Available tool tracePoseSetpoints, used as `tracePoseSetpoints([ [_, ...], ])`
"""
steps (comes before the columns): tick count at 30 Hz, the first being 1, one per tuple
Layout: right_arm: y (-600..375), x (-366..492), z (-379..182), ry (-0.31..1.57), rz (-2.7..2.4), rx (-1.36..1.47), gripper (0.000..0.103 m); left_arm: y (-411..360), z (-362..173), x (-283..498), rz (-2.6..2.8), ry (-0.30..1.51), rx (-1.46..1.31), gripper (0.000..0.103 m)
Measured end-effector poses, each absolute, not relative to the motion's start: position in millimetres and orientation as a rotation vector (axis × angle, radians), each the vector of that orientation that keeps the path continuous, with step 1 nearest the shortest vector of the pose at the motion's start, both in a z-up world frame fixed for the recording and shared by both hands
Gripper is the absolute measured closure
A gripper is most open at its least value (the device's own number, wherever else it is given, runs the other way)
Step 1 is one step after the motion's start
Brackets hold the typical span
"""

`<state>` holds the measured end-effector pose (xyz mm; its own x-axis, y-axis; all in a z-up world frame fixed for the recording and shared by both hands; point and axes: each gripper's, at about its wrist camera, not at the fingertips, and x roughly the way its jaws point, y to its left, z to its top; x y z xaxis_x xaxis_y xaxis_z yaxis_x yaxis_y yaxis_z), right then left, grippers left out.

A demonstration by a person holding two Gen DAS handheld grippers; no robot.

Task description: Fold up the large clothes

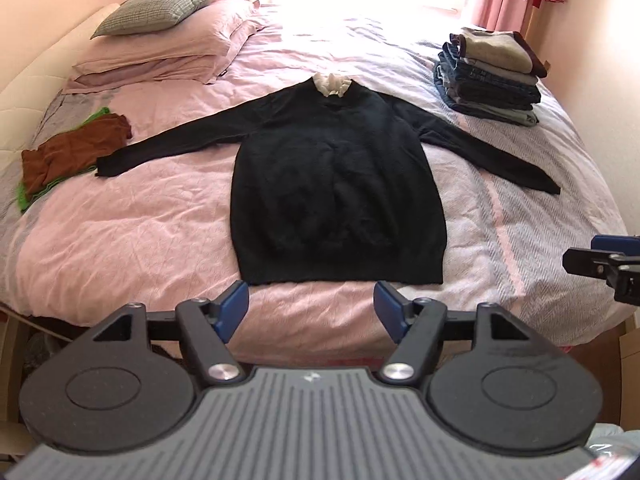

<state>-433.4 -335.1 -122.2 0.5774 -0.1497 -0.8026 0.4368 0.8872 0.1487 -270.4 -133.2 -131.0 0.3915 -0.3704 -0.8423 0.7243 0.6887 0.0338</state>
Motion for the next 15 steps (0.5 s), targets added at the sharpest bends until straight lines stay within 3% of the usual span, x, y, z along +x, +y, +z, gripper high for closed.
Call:
tracePoseSetpoints([
  [15,-318,-451,-129,0.933,-0.336,0.372,0.055,-116,-131,-283,-0.711,0.942,0.458,0.037],
])
